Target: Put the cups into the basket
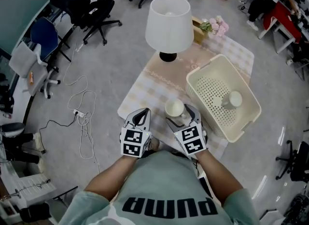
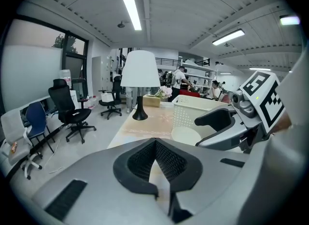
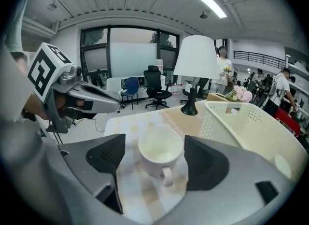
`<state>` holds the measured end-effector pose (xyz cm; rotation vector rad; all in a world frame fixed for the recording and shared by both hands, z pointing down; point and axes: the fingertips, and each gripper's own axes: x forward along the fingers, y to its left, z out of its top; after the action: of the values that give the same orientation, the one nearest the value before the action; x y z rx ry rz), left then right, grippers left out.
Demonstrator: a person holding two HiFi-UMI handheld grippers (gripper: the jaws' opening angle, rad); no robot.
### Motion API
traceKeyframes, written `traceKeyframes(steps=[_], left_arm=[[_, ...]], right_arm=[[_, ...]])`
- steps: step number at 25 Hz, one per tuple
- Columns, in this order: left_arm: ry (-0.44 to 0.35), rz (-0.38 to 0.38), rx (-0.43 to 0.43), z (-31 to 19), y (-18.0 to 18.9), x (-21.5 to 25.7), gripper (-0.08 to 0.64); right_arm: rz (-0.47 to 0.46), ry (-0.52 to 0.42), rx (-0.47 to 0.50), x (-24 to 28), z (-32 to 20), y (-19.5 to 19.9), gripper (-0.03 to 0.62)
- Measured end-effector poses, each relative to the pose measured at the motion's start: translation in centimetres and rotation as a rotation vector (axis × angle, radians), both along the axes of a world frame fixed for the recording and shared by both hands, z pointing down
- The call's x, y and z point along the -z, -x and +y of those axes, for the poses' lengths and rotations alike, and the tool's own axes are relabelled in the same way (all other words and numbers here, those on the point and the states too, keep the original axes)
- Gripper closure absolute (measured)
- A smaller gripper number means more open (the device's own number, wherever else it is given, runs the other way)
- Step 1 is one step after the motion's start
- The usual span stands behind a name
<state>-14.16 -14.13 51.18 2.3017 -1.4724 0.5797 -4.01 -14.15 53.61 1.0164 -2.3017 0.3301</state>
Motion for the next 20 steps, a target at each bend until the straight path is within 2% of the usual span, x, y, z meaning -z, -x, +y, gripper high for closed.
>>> traceKeyframes(steps=[20], left_arm=[[0.019,-0.015,-0.016,-3.7,-0.7,-2.4,0.558]], right_arm=[[0.129,0.096,0.023,-5.7,-2.6,0.5,0.202]])
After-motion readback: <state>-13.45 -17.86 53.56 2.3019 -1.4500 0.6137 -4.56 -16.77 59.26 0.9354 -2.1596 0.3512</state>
